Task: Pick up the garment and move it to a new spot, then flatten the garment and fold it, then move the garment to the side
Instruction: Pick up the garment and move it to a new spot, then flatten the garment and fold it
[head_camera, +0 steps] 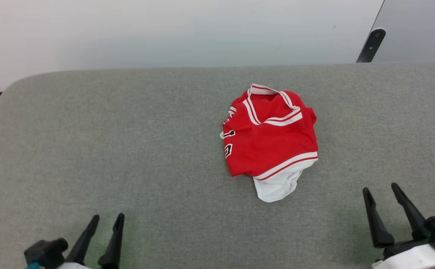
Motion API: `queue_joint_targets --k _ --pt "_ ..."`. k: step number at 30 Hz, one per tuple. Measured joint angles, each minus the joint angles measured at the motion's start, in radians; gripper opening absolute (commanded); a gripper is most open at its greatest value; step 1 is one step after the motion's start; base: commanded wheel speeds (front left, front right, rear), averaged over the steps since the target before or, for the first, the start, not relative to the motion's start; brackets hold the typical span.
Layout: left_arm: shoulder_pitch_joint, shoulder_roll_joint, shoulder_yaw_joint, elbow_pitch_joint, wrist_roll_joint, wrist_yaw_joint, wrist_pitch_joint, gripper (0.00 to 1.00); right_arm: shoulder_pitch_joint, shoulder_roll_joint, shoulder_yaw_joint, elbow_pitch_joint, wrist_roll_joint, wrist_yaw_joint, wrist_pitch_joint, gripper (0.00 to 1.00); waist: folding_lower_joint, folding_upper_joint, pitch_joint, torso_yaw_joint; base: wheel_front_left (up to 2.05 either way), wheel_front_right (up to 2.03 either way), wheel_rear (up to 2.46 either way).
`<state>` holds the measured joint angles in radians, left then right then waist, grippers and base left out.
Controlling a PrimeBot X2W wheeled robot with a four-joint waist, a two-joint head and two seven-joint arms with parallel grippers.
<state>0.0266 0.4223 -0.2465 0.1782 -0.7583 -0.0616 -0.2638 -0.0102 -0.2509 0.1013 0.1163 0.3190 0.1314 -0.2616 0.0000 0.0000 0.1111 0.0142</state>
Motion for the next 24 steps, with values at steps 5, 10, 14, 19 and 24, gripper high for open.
queue_joint_targets --k 5,10,14,19,24 --pt "0.029 -0.071 0.092 -0.049 0.158 0.000 0.000 1.00 -0.020 -0.025 0.007 0.009 0.029 0.000 0.000 1.00 0.0000 0.0000 0.005 0.005 0.00 0.00 0.00" --pt "0.050 -0.151 0.185 -0.126 0.309 -0.017 0.000 1.00 -0.043 -0.054 0.019 0.012 0.052 0.000 0.000 1.00 0.0000 0.0000 0.012 0.015 0.00 0.00 0.00" --pt "0.068 -0.205 0.220 -0.140 0.372 -0.037 0.000 1.00 -0.074 -0.087 0.065 0.022 0.080 0.000 0.000 1.00 0.0000 0.0000 0.015 0.029 0.00 0.00 0.00" --pt "0.073 -0.245 0.239 -0.135 0.401 -0.057 0.000 1.00 -0.131 -0.150 0.182 0.077 0.120 0.000 0.056 1.00 0.0000 0.0000 0.014 0.050 0.00 0.00 0.00" --pt "0.071 -0.268 0.244 -0.137 0.425 -0.063 0.000 1.00 -0.218 -0.183 0.314 0.086 0.158 0.000 0.256 1.00 0.0000 0.0000 0.011 0.072 0.00 0.00 0.00"
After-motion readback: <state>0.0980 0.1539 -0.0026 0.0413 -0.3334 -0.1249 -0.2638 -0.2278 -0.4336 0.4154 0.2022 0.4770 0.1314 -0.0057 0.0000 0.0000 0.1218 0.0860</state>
